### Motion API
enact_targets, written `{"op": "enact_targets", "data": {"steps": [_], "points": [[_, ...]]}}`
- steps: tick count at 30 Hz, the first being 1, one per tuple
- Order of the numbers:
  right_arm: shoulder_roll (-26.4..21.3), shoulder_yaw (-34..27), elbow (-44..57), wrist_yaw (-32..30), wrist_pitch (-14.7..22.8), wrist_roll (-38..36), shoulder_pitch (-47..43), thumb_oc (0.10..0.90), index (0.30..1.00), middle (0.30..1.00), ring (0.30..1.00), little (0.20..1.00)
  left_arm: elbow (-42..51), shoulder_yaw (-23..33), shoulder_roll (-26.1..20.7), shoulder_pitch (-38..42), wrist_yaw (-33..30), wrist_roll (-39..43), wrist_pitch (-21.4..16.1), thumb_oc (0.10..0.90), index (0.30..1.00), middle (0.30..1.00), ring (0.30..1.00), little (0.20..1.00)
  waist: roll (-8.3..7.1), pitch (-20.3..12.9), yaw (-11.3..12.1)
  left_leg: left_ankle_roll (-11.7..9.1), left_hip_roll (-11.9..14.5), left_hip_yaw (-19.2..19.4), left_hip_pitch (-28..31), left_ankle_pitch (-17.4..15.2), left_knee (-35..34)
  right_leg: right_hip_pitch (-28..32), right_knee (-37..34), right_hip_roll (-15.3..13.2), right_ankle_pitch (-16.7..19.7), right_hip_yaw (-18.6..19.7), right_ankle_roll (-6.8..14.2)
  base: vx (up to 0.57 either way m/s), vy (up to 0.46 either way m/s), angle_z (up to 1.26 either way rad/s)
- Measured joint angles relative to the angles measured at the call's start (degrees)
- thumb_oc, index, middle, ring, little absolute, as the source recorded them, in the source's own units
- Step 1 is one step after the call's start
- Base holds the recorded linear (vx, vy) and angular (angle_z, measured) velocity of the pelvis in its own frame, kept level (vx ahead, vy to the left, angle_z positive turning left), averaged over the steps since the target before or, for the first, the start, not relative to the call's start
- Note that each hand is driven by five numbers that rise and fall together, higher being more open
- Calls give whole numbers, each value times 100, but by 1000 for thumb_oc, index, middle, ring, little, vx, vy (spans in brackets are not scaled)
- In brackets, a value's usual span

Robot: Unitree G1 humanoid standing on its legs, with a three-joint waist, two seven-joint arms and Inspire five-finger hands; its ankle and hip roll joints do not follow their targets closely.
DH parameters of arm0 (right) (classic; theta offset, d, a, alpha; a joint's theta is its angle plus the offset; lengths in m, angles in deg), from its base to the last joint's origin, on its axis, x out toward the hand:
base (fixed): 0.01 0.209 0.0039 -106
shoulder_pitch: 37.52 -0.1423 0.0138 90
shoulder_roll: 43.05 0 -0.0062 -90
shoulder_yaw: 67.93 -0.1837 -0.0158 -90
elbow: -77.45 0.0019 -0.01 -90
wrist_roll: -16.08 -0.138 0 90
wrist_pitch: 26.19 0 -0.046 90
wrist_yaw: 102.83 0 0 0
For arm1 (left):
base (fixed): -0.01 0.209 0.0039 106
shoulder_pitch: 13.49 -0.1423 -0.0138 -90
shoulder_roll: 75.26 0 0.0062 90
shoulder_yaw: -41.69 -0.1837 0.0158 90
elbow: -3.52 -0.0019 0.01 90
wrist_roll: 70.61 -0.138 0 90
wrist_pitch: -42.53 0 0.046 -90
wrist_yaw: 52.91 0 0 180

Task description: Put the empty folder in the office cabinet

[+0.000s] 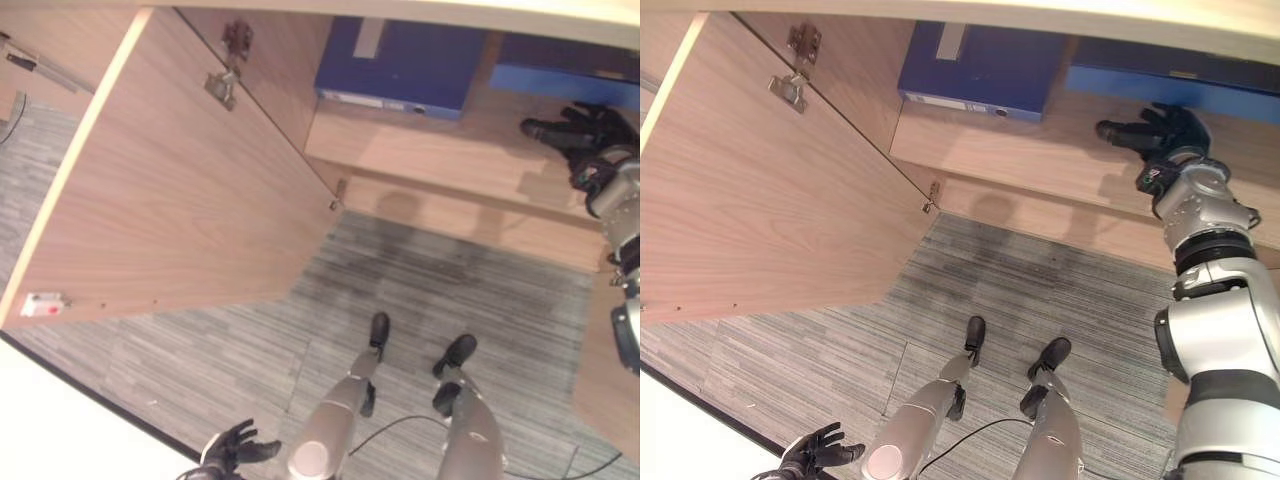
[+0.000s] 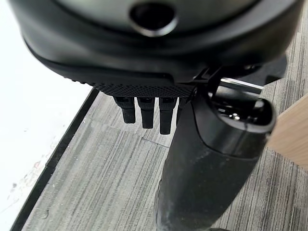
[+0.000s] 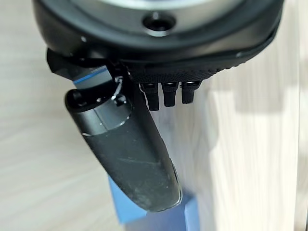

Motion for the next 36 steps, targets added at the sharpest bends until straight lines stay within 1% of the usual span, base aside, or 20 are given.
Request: {"op": "enact_targets", "data": {"steps": [6, 7, 8, 9, 10, 11, 12, 13, 14, 15, 16, 17, 18, 19, 21, 22, 29, 36], "points": [[52, 19, -2, 94, 1, -69, 5, 800, 900, 900, 900, 900, -74, 43, 0, -3, 29, -109, -2, 800, 900, 900, 900, 900, 2, -1, 63, -3, -4, 4, -8, -2, -1, -9, 0, -7, 0, 1, 1, 0, 0, 0], [44, 34, -31, 129, 1, 60, 3, 800, 900, 900, 900, 900, -83, 45, 0, -3, 30, -110, 2, 800, 900, 900, 900, 900, 1, -1, 60, -1, -5, 6, -8, -1, -1, -10, 0, -8, 1, 1, 2, 0, 0, 0], [21, 386, -246, 217, 26, 440, -107, 800, 900, 900, 900, 900, -92, 45, 0, -3, 32, -113, 0, 800, 900, 900, 900, 900, 0, -2, 56, 0, -4, 8, -8, -1, -1, -10, 3, -10, 1, 2, 3, 0, 0, 0], [-50, 985, -450, 323, 5, 1117, -246, 800, 900, 900, 900, 900, -93, 45, 0, -2, 32, -128, -8, 800, 900, 900, 900, 900, -2, -2, 56, 0, -4, 8, -8, -1, 0, -10, 4, -10, 0, 2, 3, 0, 0, 0], [-98, 1270, -435, 367, 6, 1613, -294, 800, 900, 900, 900, 900, -101, 44, 1, -4, 33, -155, -10, 800, 900, 900, 900, 900, -2, -2, 44, 0, -4, 9, -9, 0, 0, -14, 4, -10, 0, 5, 3, -23, -32, -2], [-134, 1284, -389, 421, 7, 1856, -296, 800, 900, 900, 900, 900, -102, 44, 1, -4, 34, -160, -11, 800, 900, 900, 900, 900, -3, -2, 34, 1, -3, 11, -9, 0, -1, -16, 5, -9, 1, 8, 4, 0, 0, 0], [-167, 1483, -308, 511, 7, 2218, -302, 800, 900, 900, 900, 900, -102, 47, -2, -10, 33, -166, -13, 800, 900, 900, 900, 900, -15, -7, 32, 6, 0, 15, -12, 4, 0, -22, 12, -8, 1, 8, 4, -23, -33, -4], [-292, 1968, -132, 637, 41, 2680, -309, 800, 900, 900, 900, 900, -101, 62, -6, -10, 34, -186, -20, 800, 900, 900, 900, 900, -35, -18, 30, 1, 4, 23, -17, -1, 1, -37, 17, -5, -1, 14, 5, -19, -36, -4], [-306, 2058, -171, 773, 69, 3104, -313, 800, 900, 900, 900, 900, -97, 63, -6, -10, 37, -229, -23, 800, 900, 900, 900, 900, -54, -33, -1, 3, 7, 25, -19, 1, 1, -46, 27, -4, -2, 17, 6, -19, -36, -3], [-309, 2128, -188, 805, 104, 3225, -319, 800, 900, 900, 900, 900, -97, 64, -6, -10, 38, -247, -23, 800, 900, 900, 900, 900, -58, -36, -2, 3, 7, 25, -19, 1, 1, -46, 31, -4, -4, 17, 7, -17, -34, 1], [-316, 2283, -168, 886, 154, 3676, -329, 800, 900, 900, 900, 900, -97, 87, -9, -10, 46, -355, -25, 800, 900, 900, 900, 900, -88, -56, -7, 6, 7, 19, -19, 3, 4, -52, 52, -8, -11, 17, 14, 0, 0, 0], [-314, 2324, -169, 965, 153, 4054, -336, 800, 900, 900, 900, 900, -92, 115, -10, -9, 50, -386, -26, 800, 900, 900, 900, 900, -120, -74, 0, 2, 8, 18, -22, 0, 4, -61, 68, -11, -21, 19, 20, -27, -33, 4], [-315, 2331, -181, 1006, 152, 4258, -335, 800, 900, 900, 900, 900, -76, 139, -10, -10, 61, -386, -26, 800, 900, 900, 900, 900, -133, -80, 1, 1, 7, 13, -22, 0, 4, -63, 88, -16, -31, 19, 26, -29, -16, 8], [-339, 2314, -206, 1060, 152, 4665, -312, 800, 900, 900, 900, 900, -31, 178, -9, -8, 127, -387, -31, 800, 900, 900, 900, 900, -145, -84, 22, -3, -3, 8, -23, -4, 4, -79, 140, -42, -61, 13, 38, -42, -10, 9], [-340, 2129, -221, 1061, 153, 4849, -234, 800, 900, 900, 900, 900, -14, 172, -10, -9, 149, -388, -30, 800, 900, 900, 900, 900, -147, -85, 55, -3, -15, 8, -29, -4, 4, -99, 170, -62, -67, 17, 35, -39, -7, 5], [-339, 1882, -239, 1032, 185, 4883, -164, 800, 900, 900, 900, 900, -5, 171, -13, -9, 147, -389, -25, 800, 900, 900, 900, 900, -151, -87, 70, -2, -31, 0, -40, -3, 3, -131, 207, -96, -89, 22, 54, 0, 0, 0], [-340, 1860, -245, 1045, 200, 5016, -238, 800, 900, 900, 900, 900, -5, 162, -13, -10, 147, -387, -20, 800, 900, 900, 900, 900, -150, -88, 56, -19, -32, 19, -119, 11, 9, -250, 251, -113, -84, 44, 52, -23, 0, -1], [-337, 1856, -240, 1067, 262, 5034, -367, 800, 900, 900, 900, 900, 4, 151, -12, -10, 147, -383, -26, 800, 900, 900, 900, 900, -147, -89, 57, -19, -33, 127, -183, 15, 8, -400, 315, -119, -82, 150, 49, -11, -2, -6]]}}
